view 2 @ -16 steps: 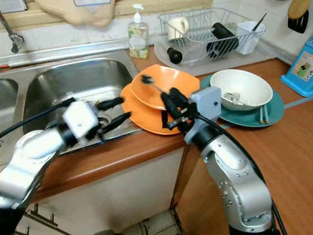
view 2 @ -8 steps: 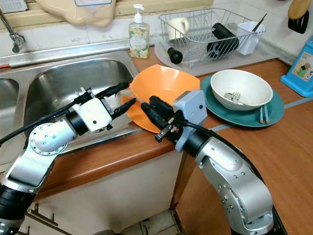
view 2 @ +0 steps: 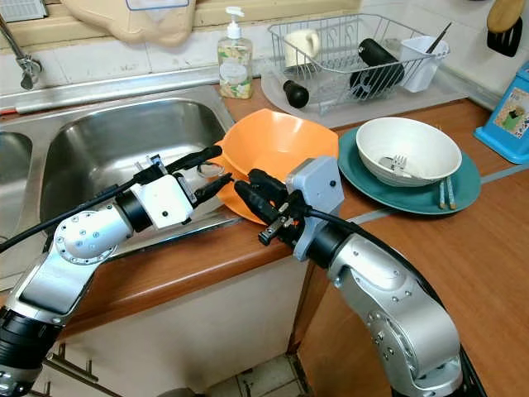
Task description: Kitchen organization
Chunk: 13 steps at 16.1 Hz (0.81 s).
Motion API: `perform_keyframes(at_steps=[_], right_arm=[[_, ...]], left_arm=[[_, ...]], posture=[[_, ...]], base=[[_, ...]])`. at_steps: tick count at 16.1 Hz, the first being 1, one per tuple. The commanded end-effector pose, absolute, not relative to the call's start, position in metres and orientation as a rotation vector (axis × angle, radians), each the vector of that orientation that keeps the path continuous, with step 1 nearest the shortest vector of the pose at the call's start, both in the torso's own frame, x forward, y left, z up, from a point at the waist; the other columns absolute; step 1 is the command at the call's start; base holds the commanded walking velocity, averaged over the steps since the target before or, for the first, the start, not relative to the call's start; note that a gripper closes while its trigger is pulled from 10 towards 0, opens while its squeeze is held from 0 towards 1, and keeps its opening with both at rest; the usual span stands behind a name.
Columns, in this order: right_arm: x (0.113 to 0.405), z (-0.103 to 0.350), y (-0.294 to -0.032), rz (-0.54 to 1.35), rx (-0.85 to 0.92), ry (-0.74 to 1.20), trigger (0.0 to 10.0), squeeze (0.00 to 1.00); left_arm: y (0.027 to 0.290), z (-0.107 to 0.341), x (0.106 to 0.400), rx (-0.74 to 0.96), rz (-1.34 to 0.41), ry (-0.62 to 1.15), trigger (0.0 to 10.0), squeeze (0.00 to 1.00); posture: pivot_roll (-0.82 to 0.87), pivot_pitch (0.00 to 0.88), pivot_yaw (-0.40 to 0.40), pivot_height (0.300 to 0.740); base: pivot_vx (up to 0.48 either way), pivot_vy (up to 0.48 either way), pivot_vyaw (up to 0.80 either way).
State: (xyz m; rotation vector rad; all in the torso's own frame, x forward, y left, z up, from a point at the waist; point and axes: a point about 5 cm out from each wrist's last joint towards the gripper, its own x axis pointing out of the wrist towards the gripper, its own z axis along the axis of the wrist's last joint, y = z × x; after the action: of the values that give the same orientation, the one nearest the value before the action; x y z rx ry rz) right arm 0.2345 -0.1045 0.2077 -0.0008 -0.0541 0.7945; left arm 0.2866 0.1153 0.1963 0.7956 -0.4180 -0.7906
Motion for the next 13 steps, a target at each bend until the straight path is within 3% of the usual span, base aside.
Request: perform_keyframes(at_steps=[1, 8, 12, 13], right_arm=[[0.2333, 0.2147, -0.1011, 0.805, -0.023, -0.087, 0.0, 0.0], [0.2349, 0.2132, -0.0997, 0.803, -0.03, -0.079, 0.0, 0.0], [0.2336, 0.2145, -0.0964, 0.827, -0.027, -0.081, 0.0, 0.0], [0.2329, 0.2148, -0.0956, 0.832, -0.026, -0.081, 0.0, 0.0]], left_arm=[[0.1136, 0.1986, 0.2845, 0.814, -0.84, -0.425, 10.0, 0.0], [0.1233, 0.1976, 0.2776, 0.878, -0.956, -0.34, 10.0, 0.0], [0.1197, 0.1996, 0.2846, 0.901, -0.913, -0.361, 10.0, 0.0], [0.119, 0.2001, 0.2869, 0.905, -0.895, -0.365, 8.7, 0.0]], posture=[[-0.09, 0.0, 0.039, 0.74], [-0.09, 0.0, 0.035, 0.74], [-0.09, 0.0, 0.035, 0.74], [-0.09, 0.0, 0.035, 0.74]], base=[[0.0, 0.0, 0.0], [0.0, 0.0, 0.0], [0.0, 0.0, 0.0], [0.0, 0.0, 0.0]])
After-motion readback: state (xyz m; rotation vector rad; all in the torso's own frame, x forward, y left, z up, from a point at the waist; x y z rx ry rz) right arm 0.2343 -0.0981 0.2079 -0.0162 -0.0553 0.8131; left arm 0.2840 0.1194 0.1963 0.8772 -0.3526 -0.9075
